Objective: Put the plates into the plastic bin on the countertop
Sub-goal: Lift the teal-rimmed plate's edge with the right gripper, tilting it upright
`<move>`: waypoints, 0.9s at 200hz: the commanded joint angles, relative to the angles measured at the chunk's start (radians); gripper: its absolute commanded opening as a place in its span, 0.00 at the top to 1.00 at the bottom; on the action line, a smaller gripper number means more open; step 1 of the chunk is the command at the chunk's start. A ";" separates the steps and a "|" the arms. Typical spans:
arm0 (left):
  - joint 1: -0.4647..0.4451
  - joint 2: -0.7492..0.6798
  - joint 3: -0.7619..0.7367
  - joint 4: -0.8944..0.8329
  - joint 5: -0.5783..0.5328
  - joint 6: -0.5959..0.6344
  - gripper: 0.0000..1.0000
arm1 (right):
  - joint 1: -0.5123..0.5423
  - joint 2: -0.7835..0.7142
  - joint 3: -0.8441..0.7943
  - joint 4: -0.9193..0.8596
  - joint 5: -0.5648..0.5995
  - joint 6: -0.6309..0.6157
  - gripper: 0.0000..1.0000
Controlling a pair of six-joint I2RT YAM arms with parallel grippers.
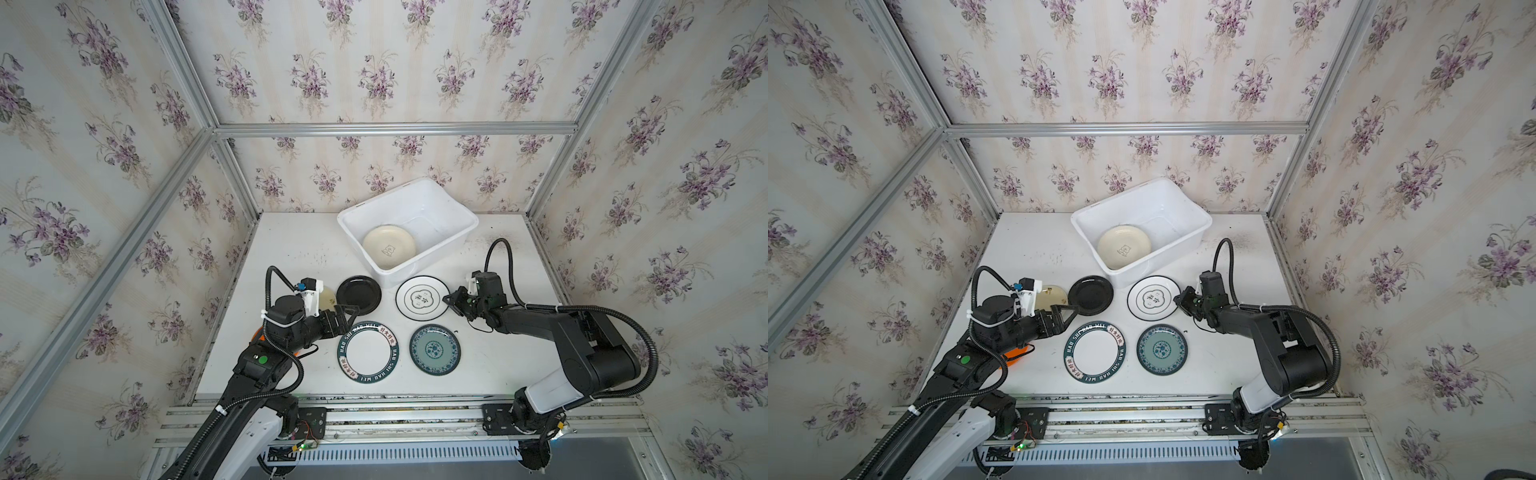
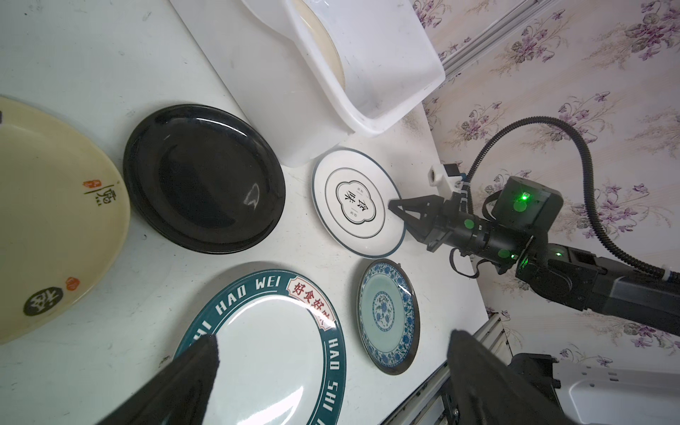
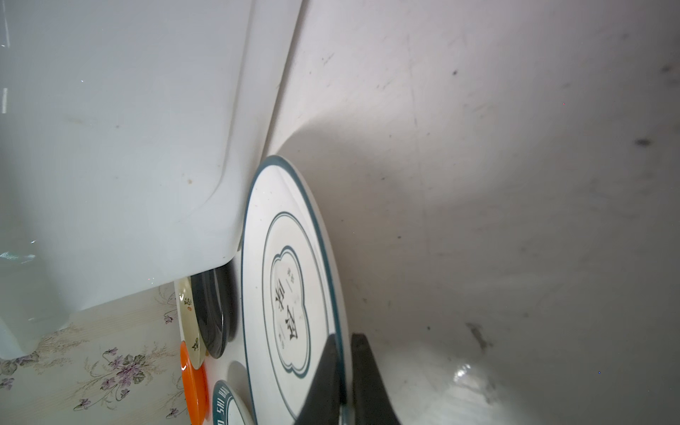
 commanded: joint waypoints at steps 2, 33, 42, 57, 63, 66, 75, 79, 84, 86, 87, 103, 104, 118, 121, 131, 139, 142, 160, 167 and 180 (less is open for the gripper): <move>0.001 0.001 0.013 0.002 -0.005 0.014 0.01 | 0.000 -0.051 0.006 -0.127 0.096 -0.046 0.98; 0.001 -0.008 0.016 -0.001 -0.009 0.018 0.01 | 0.000 -0.132 0.019 -0.211 0.145 -0.066 1.00; 0.001 -0.010 0.017 -0.003 -0.009 0.018 0.01 | 0.000 -0.157 0.021 -0.237 0.161 -0.072 1.00; 0.001 -0.011 0.022 -0.006 -0.011 0.021 0.01 | 0.000 -0.200 0.022 -0.273 0.188 -0.081 1.00; 0.001 -0.013 0.024 -0.006 -0.009 0.022 0.01 | 0.000 -0.218 0.021 -0.287 0.198 -0.087 1.00; 0.001 -0.013 0.025 -0.008 -0.009 0.023 0.01 | 0.000 -0.226 0.021 -0.295 0.203 -0.090 1.00; 0.001 -0.014 0.026 -0.008 -0.007 0.024 0.01 | 0.000 -0.252 0.022 -0.316 0.217 -0.098 1.00; 0.001 -0.015 0.027 -0.009 -0.007 0.025 0.01 | 0.000 -0.262 0.021 -0.325 0.223 -0.101 1.00; 0.001 -0.016 0.028 -0.010 -0.006 0.025 0.01 | 0.000 -0.277 0.021 -0.335 0.227 -0.104 1.00; 0.001 -0.017 0.028 -0.010 -0.007 0.026 0.01 | 0.000 -0.282 0.020 -0.338 0.228 -0.106 1.00; 0.001 -0.016 0.028 -0.010 -0.007 0.026 0.01 | 0.000 -0.285 0.020 -0.340 0.228 -0.107 1.00; 0.001 -0.020 0.028 -0.010 -0.018 0.028 0.01 | -0.003 -0.319 0.023 -0.370 0.223 -0.117 1.00; 0.001 -0.020 0.029 -0.010 -0.019 0.028 0.01 | -0.003 -0.321 0.023 -0.374 0.223 -0.117 1.00; 0.001 -0.018 0.031 -0.008 -0.029 0.031 0.01 | -0.009 -0.349 0.033 -0.420 0.226 -0.125 1.00; 0.001 -0.019 0.032 -0.010 -0.031 0.032 0.01 | -0.010 -0.354 0.034 -0.430 0.228 -0.126 1.00; 0.001 -0.015 0.036 -0.008 -0.036 0.035 0.01 | -0.017 -0.376 0.036 -0.458 0.233 -0.135 1.00; 0.001 -0.012 0.039 -0.008 -0.039 0.035 0.01 | -0.025 -0.396 0.038 -0.479 0.236 -0.141 1.00; 0.001 -0.011 0.040 -0.008 -0.038 0.036 0.01 | -0.028 -0.404 0.039 -0.490 0.237 -0.143 1.00; 0.001 -0.006 0.046 -0.008 -0.039 0.035 0.01 | -0.055 -0.454 0.036 -0.532 0.239 -0.155 1.00; 0.001 -0.004 0.046 -0.008 -0.041 0.032 0.01 | -0.065 -0.474 0.035 -0.548 0.236 -0.161 1.00; 0.001 0.002 0.047 -0.004 -0.047 0.032 0.01 | -0.084 -0.509 0.034 -0.575 0.229 -0.170 1.00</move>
